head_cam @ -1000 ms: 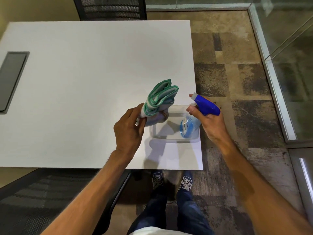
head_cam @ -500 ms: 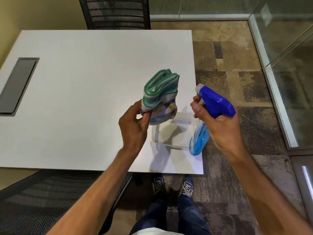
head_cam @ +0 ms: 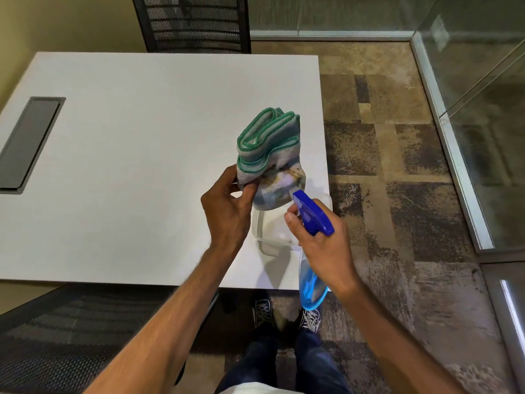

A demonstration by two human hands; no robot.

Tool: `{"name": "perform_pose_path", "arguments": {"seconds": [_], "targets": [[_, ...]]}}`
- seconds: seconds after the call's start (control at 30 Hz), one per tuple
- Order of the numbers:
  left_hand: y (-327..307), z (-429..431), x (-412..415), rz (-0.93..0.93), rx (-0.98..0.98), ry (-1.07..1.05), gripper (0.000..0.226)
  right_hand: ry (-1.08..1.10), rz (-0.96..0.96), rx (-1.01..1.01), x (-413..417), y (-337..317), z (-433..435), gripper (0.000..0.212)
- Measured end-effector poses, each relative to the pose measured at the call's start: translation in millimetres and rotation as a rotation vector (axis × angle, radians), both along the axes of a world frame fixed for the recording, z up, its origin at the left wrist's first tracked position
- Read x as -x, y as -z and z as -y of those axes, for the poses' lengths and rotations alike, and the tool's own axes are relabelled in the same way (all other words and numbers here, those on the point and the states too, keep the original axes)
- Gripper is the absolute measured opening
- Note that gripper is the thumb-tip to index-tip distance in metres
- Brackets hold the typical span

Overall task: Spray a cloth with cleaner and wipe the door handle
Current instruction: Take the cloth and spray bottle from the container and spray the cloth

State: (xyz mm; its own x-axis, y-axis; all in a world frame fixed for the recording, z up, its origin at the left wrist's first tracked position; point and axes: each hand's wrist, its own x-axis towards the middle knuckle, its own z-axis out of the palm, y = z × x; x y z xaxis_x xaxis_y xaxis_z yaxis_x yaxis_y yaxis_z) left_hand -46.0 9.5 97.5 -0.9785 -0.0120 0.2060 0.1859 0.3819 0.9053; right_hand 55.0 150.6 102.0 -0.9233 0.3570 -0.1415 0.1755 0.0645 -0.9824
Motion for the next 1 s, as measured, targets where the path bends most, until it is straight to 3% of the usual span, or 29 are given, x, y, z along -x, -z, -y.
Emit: {"name": "perform_pose_path", "arguments": {"seconds": [0.2, 0.6, 0.83, 1.0], "targets": [[-0.8, -1.6, -3.8, 0.008, 0.01, -0.013, 0.018, 0.084, -0.007, -0.198, 2.9, 1.3, 7.4, 0.027], [-6.3, -4.5, -9.6, 0.01, -0.012, -0.017, 0.017, 0.083, 0.013, -0.064, -7.2, -4.4, 12.2, 0.021], [-11.0, -7.6, -11.4, 0.034, -0.038, -0.002, 0.017, 0.138, -0.012, -0.215, -9.6, -8.4, 14.9, 0.031], [-11.2, -10.2, -10.6, 0.068, -0.044, -0.009, 0.017, 0.138, -0.012, -0.159, -11.4, -6.1, 9.6, 0.022]]}}
